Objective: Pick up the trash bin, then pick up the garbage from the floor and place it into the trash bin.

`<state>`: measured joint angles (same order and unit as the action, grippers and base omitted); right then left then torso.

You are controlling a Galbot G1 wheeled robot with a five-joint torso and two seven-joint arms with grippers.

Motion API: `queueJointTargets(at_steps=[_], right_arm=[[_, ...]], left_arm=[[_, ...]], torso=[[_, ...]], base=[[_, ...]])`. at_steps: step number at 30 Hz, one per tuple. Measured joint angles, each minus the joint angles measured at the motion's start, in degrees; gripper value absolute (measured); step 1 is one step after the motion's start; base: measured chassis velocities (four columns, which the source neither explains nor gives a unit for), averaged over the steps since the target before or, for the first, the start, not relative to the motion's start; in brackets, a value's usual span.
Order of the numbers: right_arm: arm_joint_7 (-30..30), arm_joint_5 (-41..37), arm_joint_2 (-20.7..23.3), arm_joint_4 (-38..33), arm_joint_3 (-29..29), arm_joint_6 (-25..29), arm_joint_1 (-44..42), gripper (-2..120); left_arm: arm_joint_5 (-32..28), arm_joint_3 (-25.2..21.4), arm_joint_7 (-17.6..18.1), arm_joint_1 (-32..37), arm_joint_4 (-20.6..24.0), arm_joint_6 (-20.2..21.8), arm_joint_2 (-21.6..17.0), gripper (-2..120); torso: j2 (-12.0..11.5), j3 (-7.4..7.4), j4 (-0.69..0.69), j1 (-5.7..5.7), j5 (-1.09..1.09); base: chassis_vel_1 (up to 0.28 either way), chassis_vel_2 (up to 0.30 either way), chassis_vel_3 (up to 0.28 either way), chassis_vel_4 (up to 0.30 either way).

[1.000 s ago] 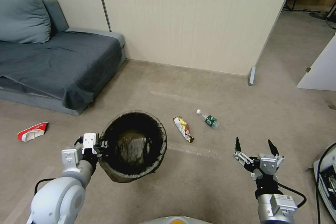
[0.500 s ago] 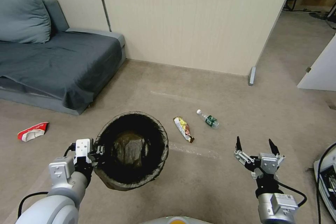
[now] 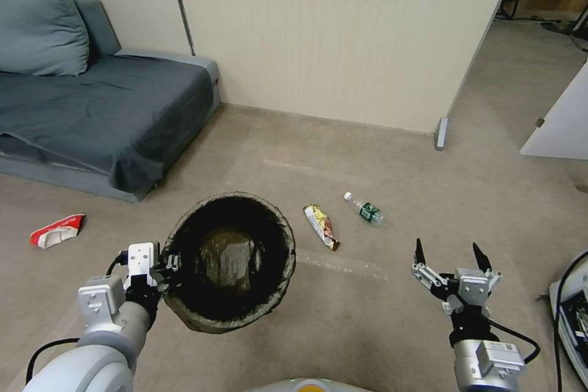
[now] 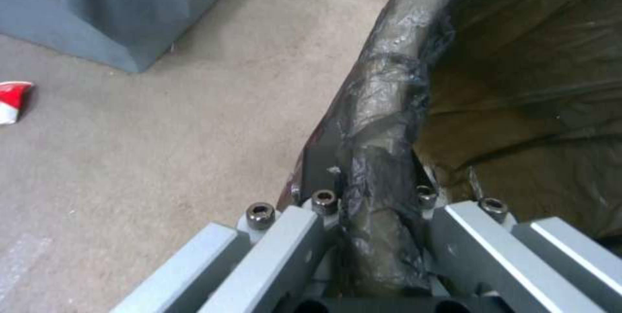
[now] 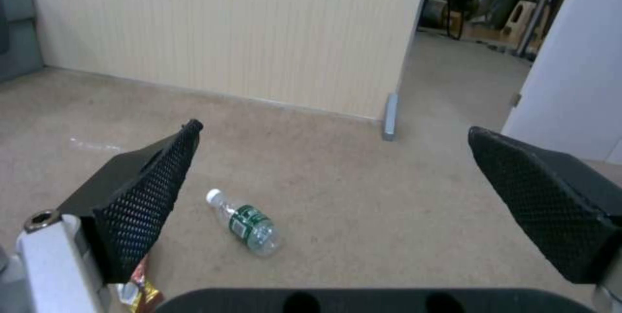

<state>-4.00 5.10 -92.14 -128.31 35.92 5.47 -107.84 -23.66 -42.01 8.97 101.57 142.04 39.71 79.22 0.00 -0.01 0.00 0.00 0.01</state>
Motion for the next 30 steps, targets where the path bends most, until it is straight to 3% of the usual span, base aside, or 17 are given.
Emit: queueJointTargets(at_steps=[30], right_arm=[[1.80,-0.40,0.00,1.18,-0.28,1.44,0.16,100]], left_arm=[[0.40,0.20,-0.20,-0.28,-0.67,-0.10,-0.19,2]], torso=[[-0.01,0.01,0.00,-0.01,0.00]], base=[[-0.117,0.118,0.117,-0.115]])
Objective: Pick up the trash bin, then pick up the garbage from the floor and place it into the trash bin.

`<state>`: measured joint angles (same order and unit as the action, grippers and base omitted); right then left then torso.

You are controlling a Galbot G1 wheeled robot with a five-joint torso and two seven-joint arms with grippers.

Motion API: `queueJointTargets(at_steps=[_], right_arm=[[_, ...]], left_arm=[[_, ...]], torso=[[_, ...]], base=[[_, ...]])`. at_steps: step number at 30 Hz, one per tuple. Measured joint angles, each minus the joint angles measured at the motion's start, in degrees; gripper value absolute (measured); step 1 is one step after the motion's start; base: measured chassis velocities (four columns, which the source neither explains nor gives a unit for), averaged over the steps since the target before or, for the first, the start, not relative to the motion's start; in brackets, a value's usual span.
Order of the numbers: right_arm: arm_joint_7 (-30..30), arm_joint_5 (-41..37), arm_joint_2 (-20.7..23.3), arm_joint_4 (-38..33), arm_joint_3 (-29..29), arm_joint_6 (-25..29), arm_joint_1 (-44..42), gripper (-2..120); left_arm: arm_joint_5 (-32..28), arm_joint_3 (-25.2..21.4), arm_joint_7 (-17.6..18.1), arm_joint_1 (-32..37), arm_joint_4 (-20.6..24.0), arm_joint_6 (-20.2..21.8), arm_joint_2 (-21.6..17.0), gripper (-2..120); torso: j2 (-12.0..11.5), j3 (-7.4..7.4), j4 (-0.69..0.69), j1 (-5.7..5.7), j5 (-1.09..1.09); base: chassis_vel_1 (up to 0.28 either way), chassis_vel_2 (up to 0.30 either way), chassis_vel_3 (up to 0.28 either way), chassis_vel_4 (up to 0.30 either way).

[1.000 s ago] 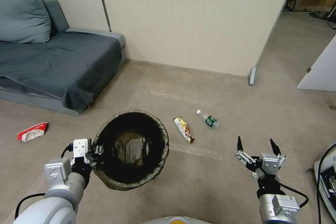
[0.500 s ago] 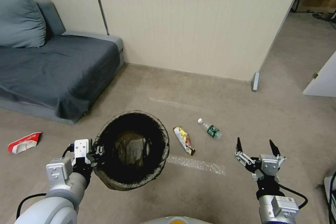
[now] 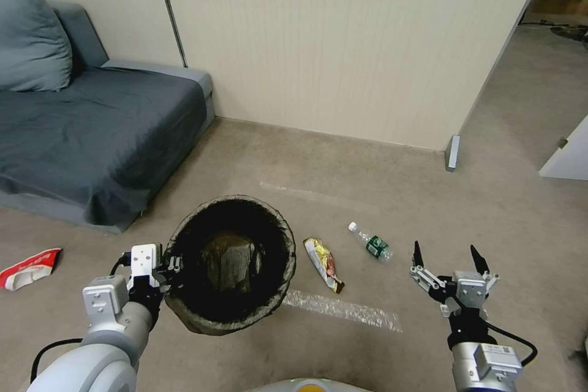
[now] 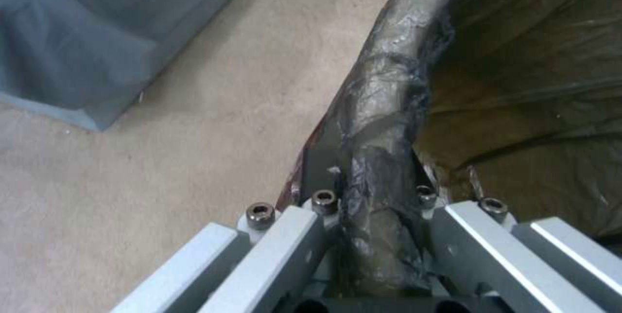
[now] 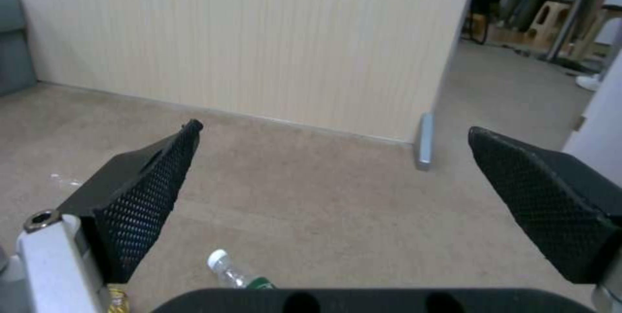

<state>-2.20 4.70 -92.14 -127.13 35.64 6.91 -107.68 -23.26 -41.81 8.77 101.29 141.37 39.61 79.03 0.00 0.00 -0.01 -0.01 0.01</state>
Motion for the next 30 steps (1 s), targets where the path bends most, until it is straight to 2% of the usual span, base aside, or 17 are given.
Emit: queueJointTargets(at_steps=[8,12,13,16,21,24,30], right_arm=[[5.37,0.00,1.16,1.47,0.71,-4.69,3.53,100],[5.44,-3.16,6.14,2.59,-0.42,-9.25,6.98,100],[5.44,-3.16,6.14,2.59,-0.42,-9.25,6.98,100],[3.46,-6.85,10.04,3.88,-3.45,-12.82,10.33,100],[1.68,-11.01,13.63,6.45,-7.78,-16.37,14.19,100],[0.86,-13.62,16.54,11.05,-12.09,-18.27,18.27,100],[1.14,-16.36,18.19,18.97,-16.50,-19.87,23.76,100]], left_arm=[[0.05,-0.59,0.08,0.44,1.25,0.02,-0.62,2],[1.14,-1.02,0.36,0.43,1.72,0.03,-2.14,2],[1.14,-1.02,0.36,0.43,1.72,0.03,-2.14,2],[0.58,-1.21,0.91,0.92,1.81,0.42,-2.37,2],[-0.29,-1.36,1.71,1.33,1.83,0.79,-2.81,2],[-1.19,-1.98,2.83,1.86,1.83,1.11,-3.02,2],[-1.78,-2.11,3.52,1.93,1.85,1.34,-3.08,2]], torso=[[0.00,0.00,0.00,0.01,-0.01],[0.00,0.00,0.00,0.01,-0.02],[0.00,0.00,0.00,0.01,-0.02],[0.00,0.00,0.02,0.01,-0.01],[0.00,0.00,-0.01,0.01,-0.01],[0.00,0.00,0.02,0.00,-0.01],[0.00,0.00,0.01,0.01,-0.01]], base=[[-0.010,0.014,0.006,-0.011],[0.000,0.000,0.000,0.000],[0.000,0.000,0.000,0.000],[0.000,0.000,0.000,0.000],[0.000,0.000,0.000,0.000],[0.000,0.000,0.000,0.000],[0.000,0.000,0.000,0.000]])
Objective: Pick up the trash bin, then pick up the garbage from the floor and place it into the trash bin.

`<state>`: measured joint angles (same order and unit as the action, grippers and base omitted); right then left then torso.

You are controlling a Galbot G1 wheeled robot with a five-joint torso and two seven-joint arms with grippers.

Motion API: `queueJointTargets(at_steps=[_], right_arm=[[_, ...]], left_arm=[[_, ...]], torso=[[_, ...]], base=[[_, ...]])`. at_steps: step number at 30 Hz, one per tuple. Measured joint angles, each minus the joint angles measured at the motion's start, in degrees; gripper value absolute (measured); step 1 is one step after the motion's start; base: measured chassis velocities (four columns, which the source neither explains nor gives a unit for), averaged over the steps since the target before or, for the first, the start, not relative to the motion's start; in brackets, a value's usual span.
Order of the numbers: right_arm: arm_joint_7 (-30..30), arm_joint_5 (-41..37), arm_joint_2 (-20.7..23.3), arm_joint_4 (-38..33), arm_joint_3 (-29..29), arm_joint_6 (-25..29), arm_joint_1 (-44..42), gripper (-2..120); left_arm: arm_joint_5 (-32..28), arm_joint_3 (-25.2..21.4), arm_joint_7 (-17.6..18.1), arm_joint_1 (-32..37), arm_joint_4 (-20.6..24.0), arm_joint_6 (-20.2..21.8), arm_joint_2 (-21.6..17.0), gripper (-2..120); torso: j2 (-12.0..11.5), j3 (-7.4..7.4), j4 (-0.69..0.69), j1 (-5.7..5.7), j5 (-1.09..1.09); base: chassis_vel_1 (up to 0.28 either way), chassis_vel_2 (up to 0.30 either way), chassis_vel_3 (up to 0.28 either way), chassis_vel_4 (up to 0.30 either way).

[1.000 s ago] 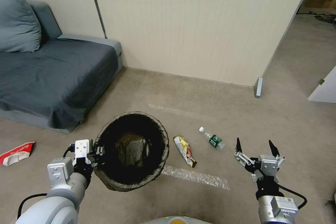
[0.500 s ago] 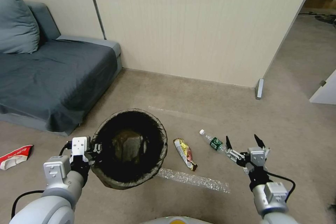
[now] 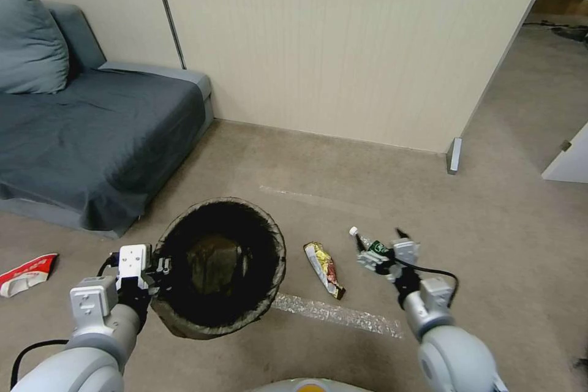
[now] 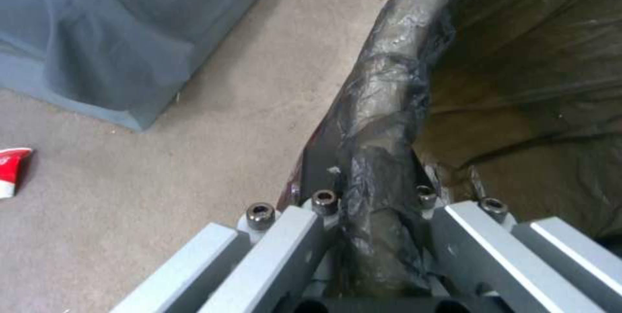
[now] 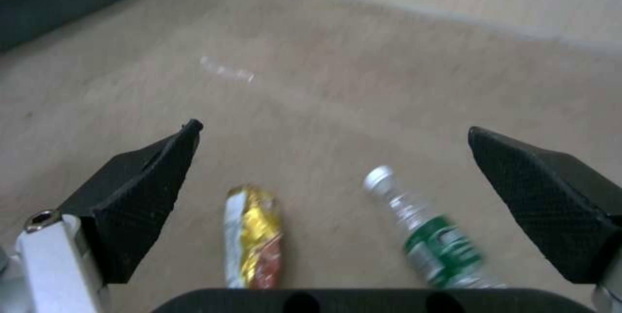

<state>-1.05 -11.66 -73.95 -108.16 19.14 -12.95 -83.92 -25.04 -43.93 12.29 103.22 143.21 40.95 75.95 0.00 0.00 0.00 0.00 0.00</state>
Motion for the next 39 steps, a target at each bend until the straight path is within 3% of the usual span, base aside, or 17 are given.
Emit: queueJointTargets(at_steps=[8,16,19,26,39], right_arm=[[-0.26,-9.89,-0.22,9.93,-6.50,-5.61,6.87,100],[-0.86,-12.21,-0.82,15.45,-9.38,-7.75,10.14,100],[-1.81,-13.74,-1.98,22.37,-11.85,-9.10,14.54,100],[-2.60,-15.63,-4.51,31.15,-13.68,-9.66,20.20,100],[-3.86,-14.74,-6.07,35.97,-14.30,-8.81,23.20,100]], left_arm=[[-0.23,0.35,0.62,0.18,0.02,0.59,0.16,2],[-0.69,0.21,0.63,0.19,0.09,0.89,0.03,2],[-0.87,0.20,0.64,0.20,0.09,1.05,-0.24,2],[-0.89,0.11,0.62,0.79,0.09,1.08,0.21,2],[-0.74,0.07,0.50,1.43,0.09,1.09,0.82,2]], torso=[[0.00,0.00,0.00,0.00,0.01],[0.00,0.00,0.00,0.00,0.00],[0.00,0.00,0.00,0.00,0.01],[0.00,0.00,0.00,0.00,0.00],[0.00,0.00,0.00,0.00,0.00]], base=[[0.000,0.000,0.000,0.000],[0.000,0.000,0.000,0.000],[0.000,0.000,0.000,0.000],[0.000,0.000,0.000,0.000],[0.000,0.000,0.000,0.000]])
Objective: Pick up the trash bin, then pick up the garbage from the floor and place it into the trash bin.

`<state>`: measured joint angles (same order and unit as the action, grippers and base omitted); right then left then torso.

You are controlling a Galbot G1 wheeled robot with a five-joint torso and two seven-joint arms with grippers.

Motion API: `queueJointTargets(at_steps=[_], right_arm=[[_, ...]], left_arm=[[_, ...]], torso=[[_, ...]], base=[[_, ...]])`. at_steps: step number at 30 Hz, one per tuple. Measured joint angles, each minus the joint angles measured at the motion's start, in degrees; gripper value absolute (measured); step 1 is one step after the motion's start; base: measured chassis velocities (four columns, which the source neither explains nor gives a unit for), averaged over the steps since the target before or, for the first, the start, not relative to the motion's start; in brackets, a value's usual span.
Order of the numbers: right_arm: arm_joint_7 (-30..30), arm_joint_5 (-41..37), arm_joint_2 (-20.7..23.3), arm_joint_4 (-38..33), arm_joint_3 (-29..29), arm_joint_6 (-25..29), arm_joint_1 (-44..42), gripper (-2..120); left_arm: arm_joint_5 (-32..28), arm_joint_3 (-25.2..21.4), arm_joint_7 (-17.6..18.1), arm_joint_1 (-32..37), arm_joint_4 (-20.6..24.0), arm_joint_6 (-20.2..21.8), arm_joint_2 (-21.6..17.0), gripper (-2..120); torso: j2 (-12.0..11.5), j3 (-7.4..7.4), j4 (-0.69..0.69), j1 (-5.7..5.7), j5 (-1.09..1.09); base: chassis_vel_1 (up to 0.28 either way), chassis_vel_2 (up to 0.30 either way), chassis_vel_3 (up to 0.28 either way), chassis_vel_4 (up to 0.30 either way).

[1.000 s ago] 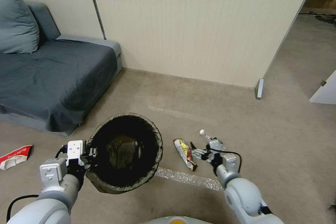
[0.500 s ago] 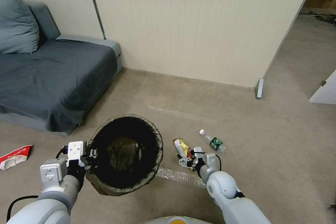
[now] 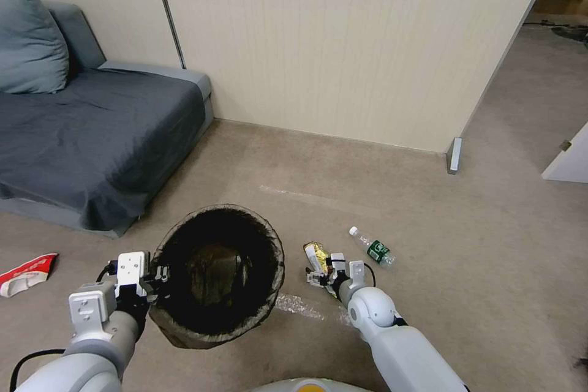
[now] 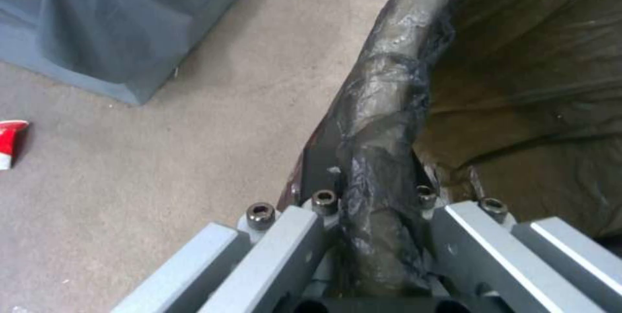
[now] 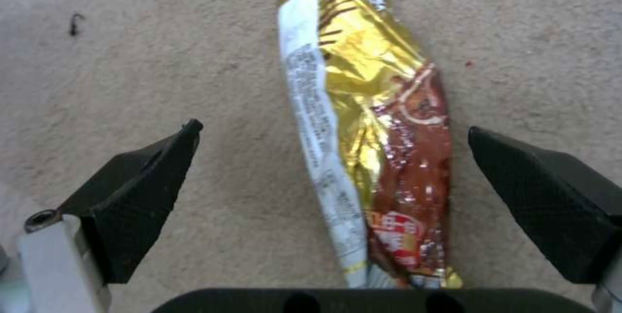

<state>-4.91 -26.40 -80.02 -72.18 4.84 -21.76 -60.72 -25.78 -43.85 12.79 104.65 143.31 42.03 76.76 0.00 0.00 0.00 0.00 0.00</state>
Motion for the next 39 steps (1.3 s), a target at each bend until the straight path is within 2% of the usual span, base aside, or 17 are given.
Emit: queueJointTargets(at_steps=[21,23,25,27,29,31,35,39], right_arm=[[-0.79,0.75,-0.08,3.27,0.96,-0.48,0.55,100],[-0.49,1.10,-0.17,3.15,0.95,-0.52,0.20,89],[-0.32,1.19,-0.15,2.96,0.93,-0.60,0.08,86],[-0.09,1.68,-0.12,2.66,0.81,-0.68,-0.06,75],[-0.09,1.75,-0.12,2.65,0.80,-0.68,-0.07,74],[-0.09,2.04,-0.13,2.65,0.63,-0.71,-0.08,62],[-0.09,2.23,-0.17,2.77,0.59,-0.73,-0.07,52],[-0.06,2.27,-0.25,3.10,0.63,-0.76,0.01,32]], left_arm=[[0.00,0.24,-0.41,-0.16,-0.02,0.00,0.35,2],[-0.01,0.36,-0.44,-0.29,-0.03,0.00,0.38,2],[-0.02,0.40,-0.46,-0.33,-0.03,0.00,0.41,2],[-0.16,0.49,-0.50,-0.41,-0.04,-0.01,0.57,2],[-0.21,0.49,-0.50,-0.41,-0.04,0.00,0.59,2],[-0.59,0.48,-0.50,-0.41,-0.05,0.00,0.69,2],[-0.77,0.38,-0.50,-0.39,-0.06,0.00,0.70,2],[-1.02,0.26,-0.50,-0.37,-0.07,0.02,0.63,2]], torso=[[0.01,0.00,0.00,0.00,0.00],[0.01,0.00,0.00,0.00,-0.01],[0.01,0.00,-0.01,0.00,0.00],[0.01,0.00,0.00,0.00,0.00],[0.01,0.00,0.00,0.00,0.00],[0.01,0.00,0.00,0.00,-0.01],[0.01,0.00,0.00,0.01,0.00],[0.01,0.00,0.00,0.01,-0.01]], base=[[0.000,0.000,0.000,0.000],[0.000,0.000,0.000,0.000],[0.000,0.000,0.000,0.000],[0.000,0.000,0.000,0.000],[0.000,0.000,0.000,0.000],[0.000,0.000,0.000,0.000],[0.000,0.000,0.000,0.000],[0.000,0.000,0.000,0.000]])
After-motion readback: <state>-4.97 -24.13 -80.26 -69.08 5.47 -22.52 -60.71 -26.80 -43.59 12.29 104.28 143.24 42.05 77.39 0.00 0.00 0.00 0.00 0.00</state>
